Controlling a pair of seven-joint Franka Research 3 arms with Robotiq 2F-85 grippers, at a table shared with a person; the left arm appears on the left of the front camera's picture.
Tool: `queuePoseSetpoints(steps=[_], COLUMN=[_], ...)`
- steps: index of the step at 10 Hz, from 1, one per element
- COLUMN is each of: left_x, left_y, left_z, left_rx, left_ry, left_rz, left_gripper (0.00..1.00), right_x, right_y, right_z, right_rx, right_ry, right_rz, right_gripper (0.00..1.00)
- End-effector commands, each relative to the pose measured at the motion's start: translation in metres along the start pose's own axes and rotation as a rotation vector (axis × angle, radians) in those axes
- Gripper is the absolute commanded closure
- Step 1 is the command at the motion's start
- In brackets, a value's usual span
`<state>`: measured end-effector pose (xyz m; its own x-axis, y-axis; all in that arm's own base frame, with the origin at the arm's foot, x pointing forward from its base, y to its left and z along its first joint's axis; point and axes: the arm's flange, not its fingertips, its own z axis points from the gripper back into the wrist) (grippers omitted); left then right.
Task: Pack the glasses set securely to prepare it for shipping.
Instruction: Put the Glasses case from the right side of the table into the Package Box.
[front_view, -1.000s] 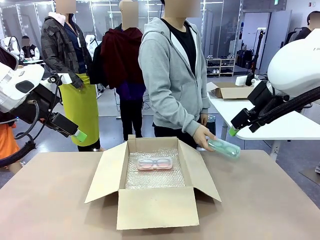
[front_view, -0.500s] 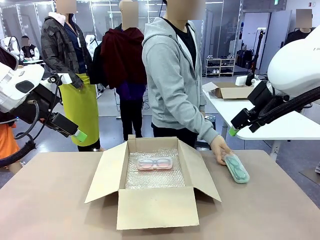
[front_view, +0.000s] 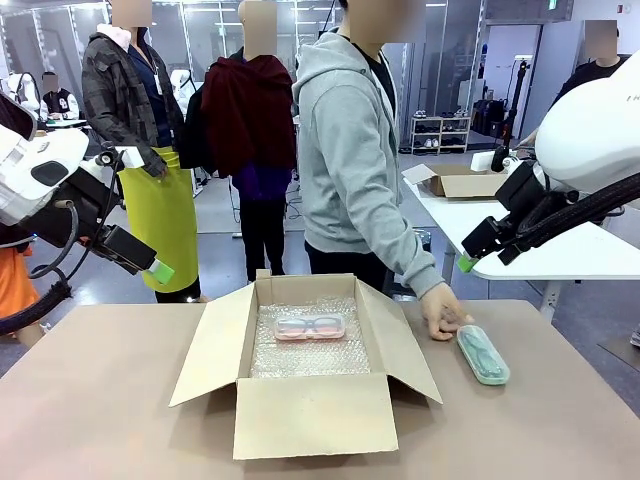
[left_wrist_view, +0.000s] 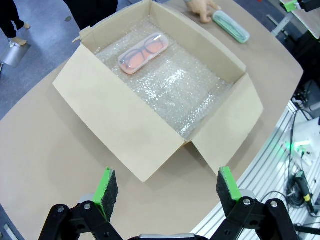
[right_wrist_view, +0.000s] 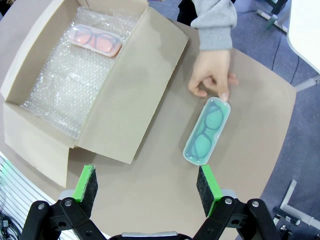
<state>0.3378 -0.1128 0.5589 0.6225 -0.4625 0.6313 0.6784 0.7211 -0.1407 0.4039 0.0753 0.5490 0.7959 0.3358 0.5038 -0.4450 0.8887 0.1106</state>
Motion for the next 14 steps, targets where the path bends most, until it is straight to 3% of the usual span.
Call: queuePoseSetpoints(steps=[1, 7, 14], left_x=[0.000, 0.000, 0.000], left_y=[0.002, 0.002, 0.002], left_z=[0.001, 0.001, 0.001], left_rx=[-0.016, -0.016, -0.016], left_ry=[-0.012, -0.012, -0.012], left_rz=[-0.012, -0.012, -0.012], left_gripper=[0.00, 0.00, 0.00], right_x=[0.007, 0.040, 0.029], right_y=[-0.007, -0.034, -0.090], right_z=[-0.006, -0.068, -0.181], right_rx=[-0.020, -0.172, -0.250], right_ry=[0.033, 0.236, 0.370], right_rz=[-0.046, -0.248, -0.382], right_gripper=[0.00, 0.00, 0.00])
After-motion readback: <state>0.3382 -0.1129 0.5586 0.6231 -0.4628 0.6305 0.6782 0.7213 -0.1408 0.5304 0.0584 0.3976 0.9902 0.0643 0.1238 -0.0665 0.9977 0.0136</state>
